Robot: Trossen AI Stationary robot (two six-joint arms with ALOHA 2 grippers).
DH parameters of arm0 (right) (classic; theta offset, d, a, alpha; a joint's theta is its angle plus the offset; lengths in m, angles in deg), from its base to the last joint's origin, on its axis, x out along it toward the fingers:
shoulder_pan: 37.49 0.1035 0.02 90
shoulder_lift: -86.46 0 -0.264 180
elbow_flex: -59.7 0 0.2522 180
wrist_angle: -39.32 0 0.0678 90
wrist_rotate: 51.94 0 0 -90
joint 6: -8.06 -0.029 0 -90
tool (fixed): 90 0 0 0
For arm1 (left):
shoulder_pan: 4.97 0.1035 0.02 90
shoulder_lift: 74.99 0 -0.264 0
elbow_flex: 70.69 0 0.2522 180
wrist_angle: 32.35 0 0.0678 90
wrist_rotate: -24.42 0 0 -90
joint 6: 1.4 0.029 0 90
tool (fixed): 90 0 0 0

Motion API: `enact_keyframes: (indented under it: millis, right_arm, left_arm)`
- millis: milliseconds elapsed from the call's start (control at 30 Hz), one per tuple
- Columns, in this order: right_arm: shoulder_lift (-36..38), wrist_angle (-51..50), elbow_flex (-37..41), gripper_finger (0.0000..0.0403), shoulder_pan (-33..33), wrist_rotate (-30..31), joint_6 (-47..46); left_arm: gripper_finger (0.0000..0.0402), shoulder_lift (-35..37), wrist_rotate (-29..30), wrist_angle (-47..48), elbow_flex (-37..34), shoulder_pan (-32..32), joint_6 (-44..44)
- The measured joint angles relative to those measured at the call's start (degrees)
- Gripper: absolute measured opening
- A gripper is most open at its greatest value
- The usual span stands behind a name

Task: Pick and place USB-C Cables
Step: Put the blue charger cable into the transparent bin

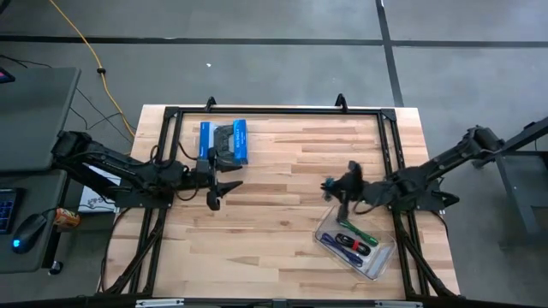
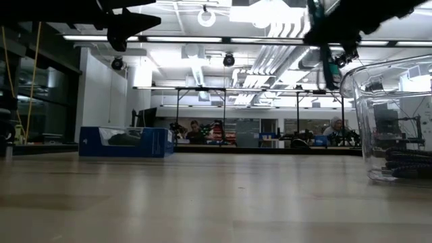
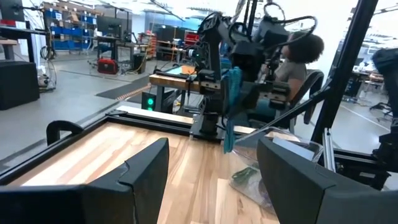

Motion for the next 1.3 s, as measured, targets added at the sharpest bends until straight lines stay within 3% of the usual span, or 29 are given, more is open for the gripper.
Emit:
enact_keyframes:
  millis: [233,400,533,633,800,1000,1133,1300]
  right_arm:
    - [14.3,3.7,7.7,0.0009,3.8,0.6,-2.0]
    - [15.6,8.7,7.2,0.0009,7.3,-3.1,3.5]
    - [11.6,5.5,2.8,0.0008,10.4,-4.0,2.5]
    - [7.1,-4.4,-3.0,0.0008,12.5,-4.1,-3.4]
    - [-2.1,-29.3,-16.6,0.0008,15.6,-5.3,-22.2]
    - [-14.4,-54.0,-31.6,0.0008,18.2,-11.5,-44.8]
    - [-21.1,-60.3,-35.9,0.0008,18.4,-19.0,-53.8]
    - [-27.2,-60.0,-36.4,0.0007,18.1,-27.7,-58.4]
  left_arm:
    - [0.0225,0.0,0.2,-1.8,0.0,0.0,1.4]
    - [0.0225,0.0,0.2,-2.4,0.0,0.0,1.4]
    - [0.0225,-0.2,0.2,-2.4,0.0,0.0,1.4]
    - [0.0225,-0.2,0.2,-2.4,0.0,0.0,1.4]
    - [0.0225,-0.2,0.2,-2.4,0.0,0.0,1.4]
    - [0.0225,-0.2,0.2,-2.4,0.0,0.0,0.6]
    - [0.0225,-0.2,0.2,-2.4,0.0,0.0,0.5]
    - [0.0225,-0.2,0.2,-2.4,0.0,0.0,0.5]
